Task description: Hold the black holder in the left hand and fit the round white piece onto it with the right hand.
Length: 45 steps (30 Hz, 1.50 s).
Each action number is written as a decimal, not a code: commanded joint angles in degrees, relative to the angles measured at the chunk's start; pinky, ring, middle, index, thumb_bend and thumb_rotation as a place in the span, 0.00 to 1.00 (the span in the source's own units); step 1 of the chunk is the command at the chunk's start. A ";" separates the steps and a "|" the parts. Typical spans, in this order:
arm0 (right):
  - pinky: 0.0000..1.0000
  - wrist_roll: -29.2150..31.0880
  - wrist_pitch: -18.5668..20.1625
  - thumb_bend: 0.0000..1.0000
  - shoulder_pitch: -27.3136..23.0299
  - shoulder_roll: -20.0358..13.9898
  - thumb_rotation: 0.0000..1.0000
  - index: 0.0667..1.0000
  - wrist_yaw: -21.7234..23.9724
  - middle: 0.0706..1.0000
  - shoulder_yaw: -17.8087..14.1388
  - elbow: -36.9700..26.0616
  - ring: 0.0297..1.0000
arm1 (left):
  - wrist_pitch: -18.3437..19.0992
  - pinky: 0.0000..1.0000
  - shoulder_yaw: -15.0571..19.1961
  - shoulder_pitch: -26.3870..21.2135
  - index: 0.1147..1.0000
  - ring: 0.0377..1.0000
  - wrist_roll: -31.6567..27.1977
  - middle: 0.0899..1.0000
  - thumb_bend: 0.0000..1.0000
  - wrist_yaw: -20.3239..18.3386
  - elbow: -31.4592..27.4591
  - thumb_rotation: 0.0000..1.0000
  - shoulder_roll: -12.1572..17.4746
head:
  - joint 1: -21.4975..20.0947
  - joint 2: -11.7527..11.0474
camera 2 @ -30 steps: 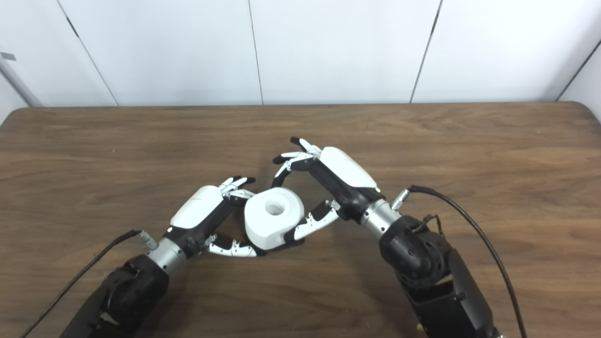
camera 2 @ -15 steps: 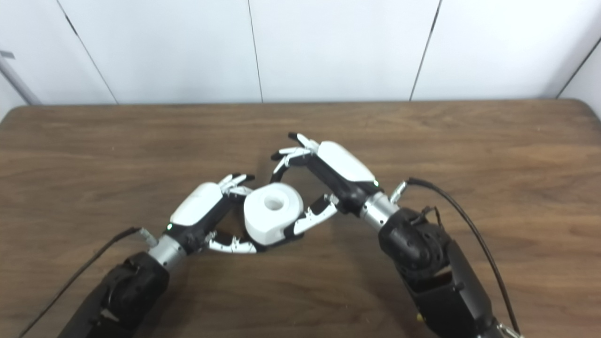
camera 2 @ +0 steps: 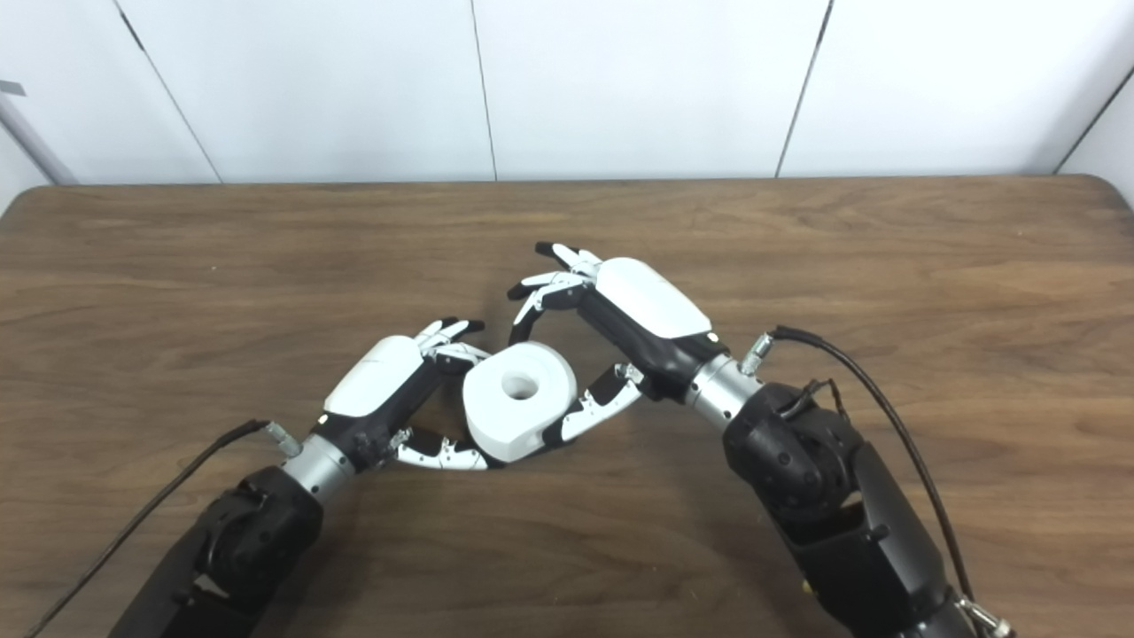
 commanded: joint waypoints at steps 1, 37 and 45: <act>1.00 -1.58 -2.00 0.52 -0.27 -0.99 0.14 0.44 0.16 0.79 0.60 -0.14 0.98 | -0.86 1.00 -0.47 -0.08 0.42 0.95 0.30 0.69 0.52 -0.54 -0.77 0.05 -0.04 | 0.02 0.02; 0.99 0.84 10.79 0.52 0.17 0.33 0.14 0.45 5.93 0.78 0.55 -0.44 0.96 | 1.01 1.00 -0.84 0.45 0.41 0.95 0.22 0.69 0.52 -2.48 -4.15 0.05 -0.36 | -0.67 0.84; 1.00 0.45 11.82 0.52 -0.33 -2.01 0.13 0.45 8.28 0.78 1.80 -3.04 0.96 | 1.42 1.00 -0.61 0.47 0.41 0.94 0.28 0.69 0.52 -2.81 -4.43 0.05 -0.78 | -1.05 1.25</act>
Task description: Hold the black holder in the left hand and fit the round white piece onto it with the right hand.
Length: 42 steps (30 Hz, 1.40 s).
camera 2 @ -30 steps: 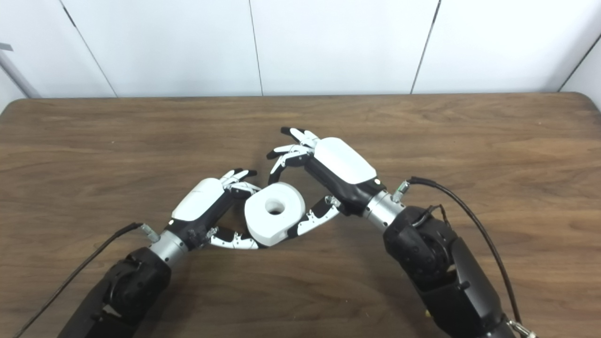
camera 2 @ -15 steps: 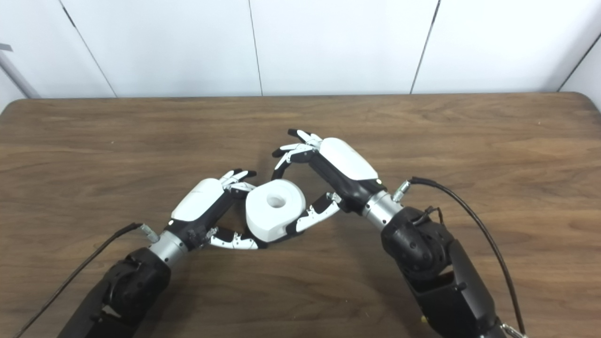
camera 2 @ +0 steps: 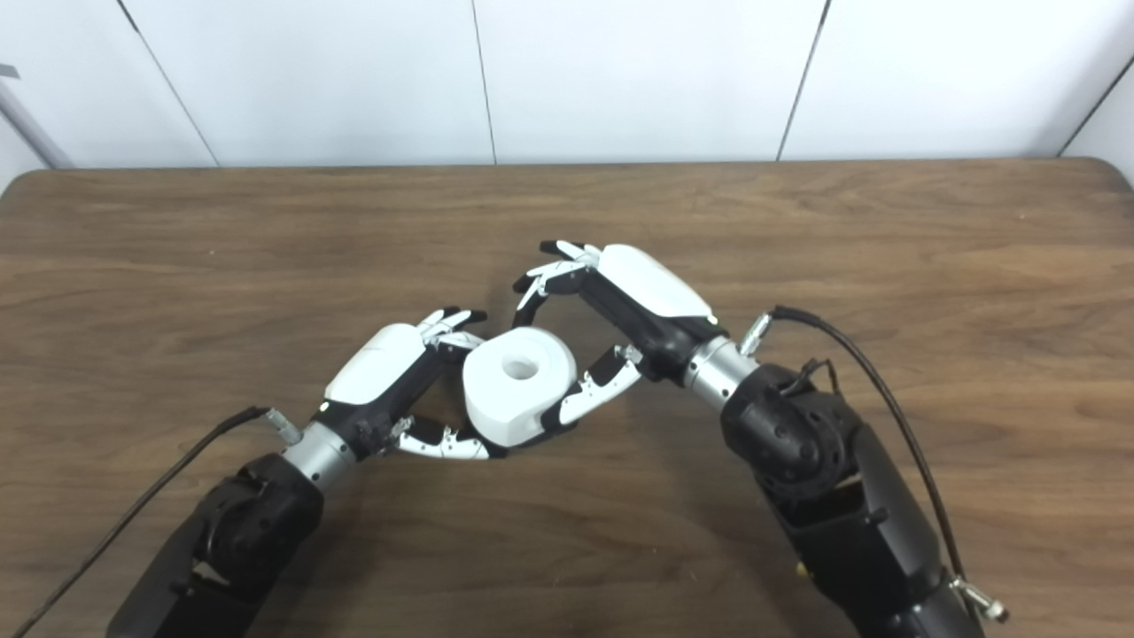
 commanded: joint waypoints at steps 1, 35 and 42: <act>1.00 -1.28 0.68 0.52 -0.09 -1.97 0.13 0.45 3.38 0.78 1.32 -0.20 0.96 | -0.37 1.00 -0.51 -0.42 0.41 0.94 0.16 0.69 0.52 -0.74 -1.94 0.05 -0.34 | -0.01 0.03; 0.89 -8.75 -20.65 0.52 1.91 -1.72 0.13 0.44 -12.06 0.75 0.92 6.87 0.93 | -0.24 1.00 -0.24 0.28 0.41 0.95 0.18 0.69 0.52 -1.09 -2.37 0.05 -0.79 | 0.77 -0.82; 0.89 -8.31 -19.30 0.52 1.62 -1.80 0.13 0.44 -10.09 0.74 0.94 5.88 0.92 | -0.38 1.00 -0.33 0.26 0.41 0.94 0.16 0.69 0.52 -0.99 -2.37 0.05 -0.82 | 0.79 -0.76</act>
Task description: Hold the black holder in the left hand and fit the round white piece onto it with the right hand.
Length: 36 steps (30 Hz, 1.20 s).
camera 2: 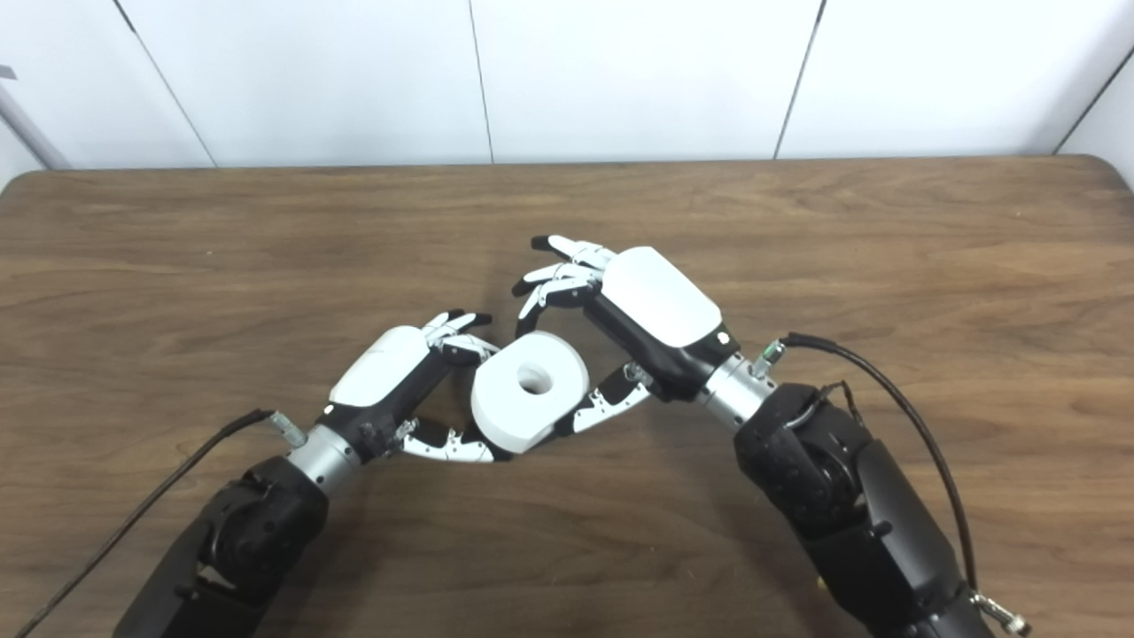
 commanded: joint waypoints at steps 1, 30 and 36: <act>0.89 -1.17 1.47 0.52 -0.52 -0.12 0.13 0.44 3.39 0.74 0.53 0.04 0.92 | -0.66 1.00 -0.58 -0.21 0.41 0.94 0.23 0.69 0.52 -0.61 -2.16 0.05 -0.10 | 0.09 0.03; 0.90 3.57 9.21 0.52 -6.30 -2.45 0.13 0.44 17.18 0.73 -3.75 -10.26 0.91 | -0.17 1.00 -0.91 -0.65 0.42 0.95 0.57 0.69 0.52 -0.63 -1.63 0.05 -1.06 | -1.29 0.22; 0.89 2.43 7.83 0.52 -6.18 -2.42 0.13 0.44 16.86 0.73 -3.47 -10.17 0.90 | -0.02 1.00 -0.86 -0.58 0.42 0.95 0.50 0.69 0.52 -0.61 -1.71 0.05 -1.34 | -1.09 0.41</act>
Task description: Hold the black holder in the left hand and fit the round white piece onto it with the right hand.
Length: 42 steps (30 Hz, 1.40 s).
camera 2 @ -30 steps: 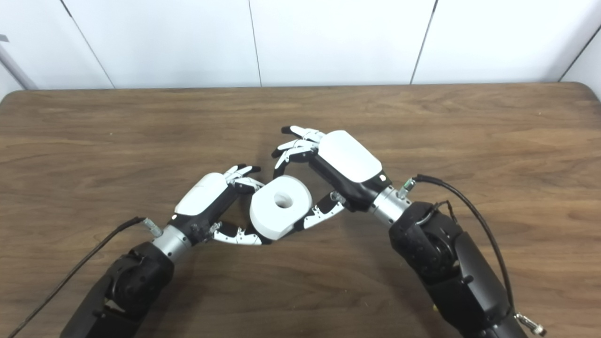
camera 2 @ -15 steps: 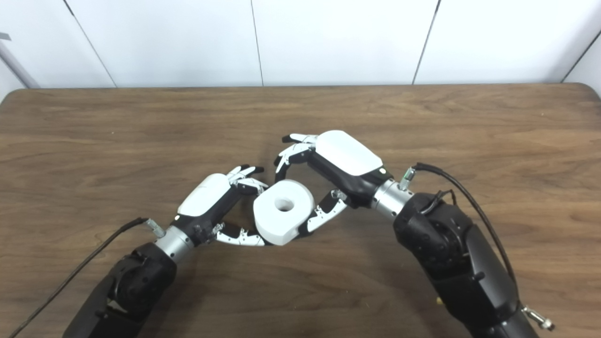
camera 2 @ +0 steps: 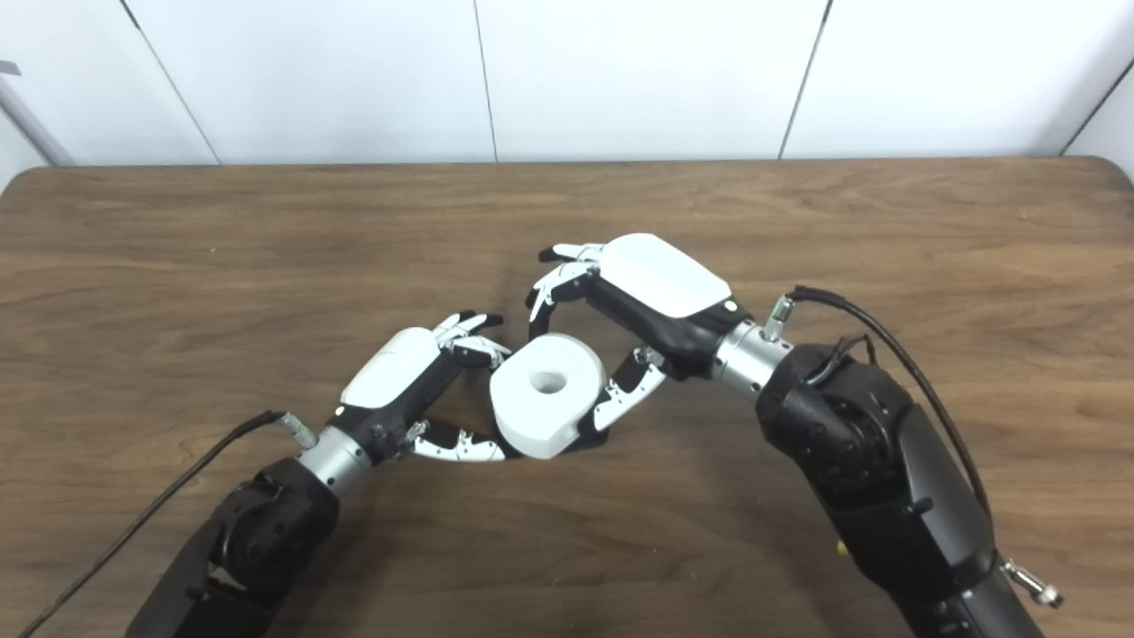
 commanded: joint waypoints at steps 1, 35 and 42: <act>0.89 -0.37 -1.81 0.52 -2.04 -0.32 0.13 0.44 -1.01 0.73 -0.67 -2.11 0.90 | -0.05 1.00 -0.49 -0.52 0.42 0.95 0.55 0.69 0.52 -0.60 -1.72 0.05 -0.17 | 0.11 0.06; 0.91 -1.82 4.25 1.00 0.40 -1.49 0.30 0.92 8.68 0.99 -0.24 -5.26 1.00 | -0.39 1.00 -0.04 -0.34 0.41 0.94 0.54 0.69 0.52 -0.30 -2.01 0.05 0.60 | 0.73 0.28; 0.91 -1.32 3.66 1.00 -0.22 -1.39 0.32 0.92 7.47 1.00 -1.64 -4.26 1.00 | -1.57 1.00 0.22 -0.61 0.41 0.93 0.24 0.68 0.52 0.59 -0.31 0.05 0.67 | 0.79 -0.64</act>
